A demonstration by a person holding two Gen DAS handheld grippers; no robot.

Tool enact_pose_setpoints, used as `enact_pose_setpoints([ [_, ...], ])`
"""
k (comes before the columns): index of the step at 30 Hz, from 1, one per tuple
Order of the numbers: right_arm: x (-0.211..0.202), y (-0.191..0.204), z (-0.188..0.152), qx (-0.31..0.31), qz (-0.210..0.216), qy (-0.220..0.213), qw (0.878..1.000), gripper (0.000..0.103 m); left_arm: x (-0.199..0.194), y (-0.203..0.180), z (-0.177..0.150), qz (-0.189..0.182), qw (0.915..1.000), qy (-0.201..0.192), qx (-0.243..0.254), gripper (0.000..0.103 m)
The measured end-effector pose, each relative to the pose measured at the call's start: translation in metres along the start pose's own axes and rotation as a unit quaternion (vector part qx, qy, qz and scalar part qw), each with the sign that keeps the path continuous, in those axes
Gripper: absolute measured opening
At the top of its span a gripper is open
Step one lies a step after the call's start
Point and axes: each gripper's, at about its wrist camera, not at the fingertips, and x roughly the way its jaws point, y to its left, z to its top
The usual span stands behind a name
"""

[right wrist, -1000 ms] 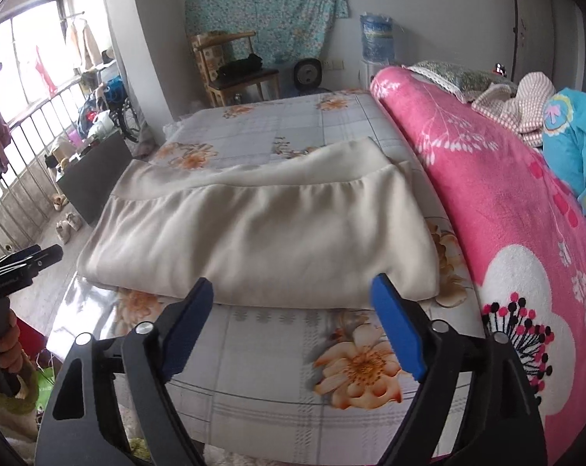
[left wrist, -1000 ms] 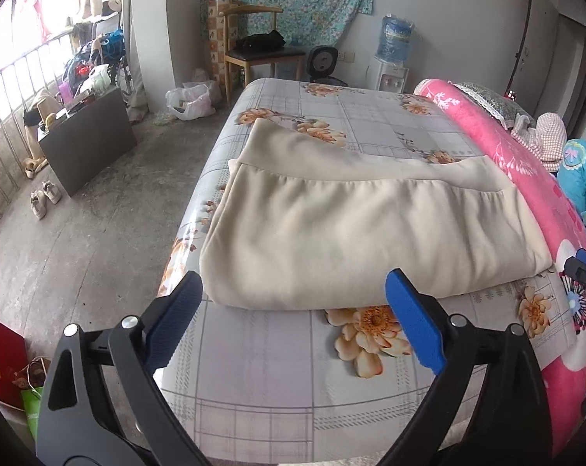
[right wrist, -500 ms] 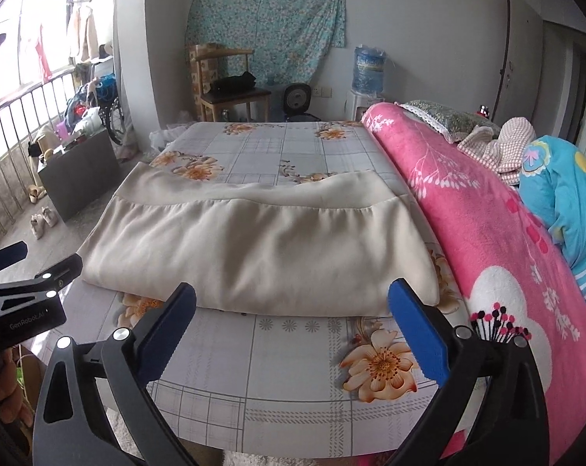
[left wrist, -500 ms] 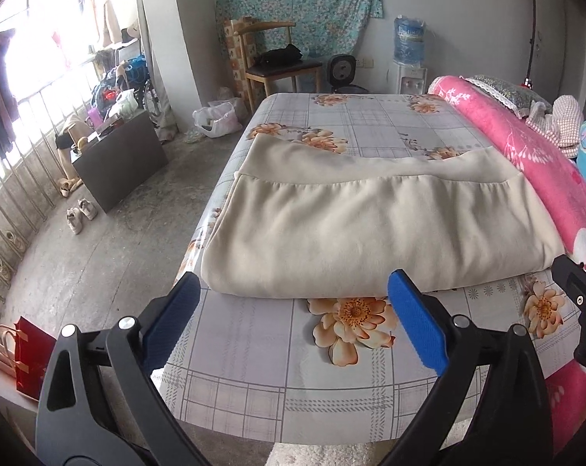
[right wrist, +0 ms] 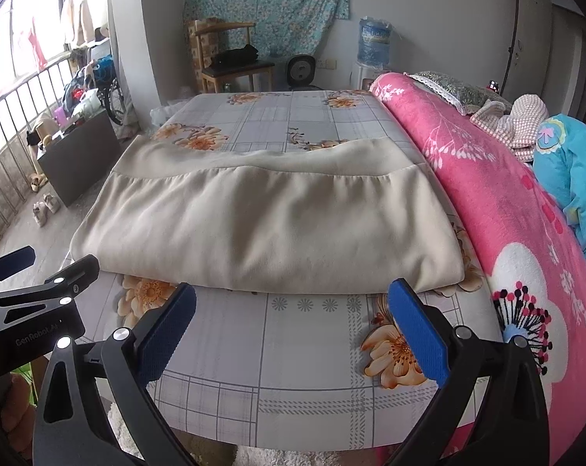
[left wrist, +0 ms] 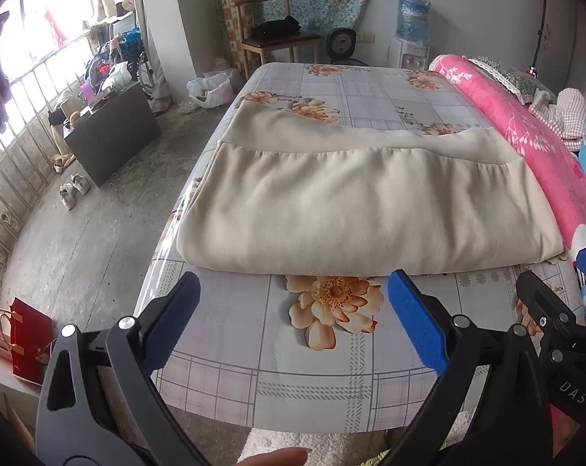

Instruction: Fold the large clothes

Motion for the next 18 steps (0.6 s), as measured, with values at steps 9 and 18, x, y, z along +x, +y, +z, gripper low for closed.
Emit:
enact_pose_setpoints([
  [9, 0.0024, 0.0007, -0.0002, -0.001, -0.004, 0.008, 1.000, 0.097, 0.0030, -0.0036, -0.0016, -0.005, 1.0000, 0.008, 0.002, 0.094],
  [18, -0.0001, 0.0014, 0.0018, -0.005, -0.007, 0.005, 1.000, 0.097, 0.0024, -0.0041, -0.0024, -0.005, 1.0000, 0.008, 0.002, 0.094],
])
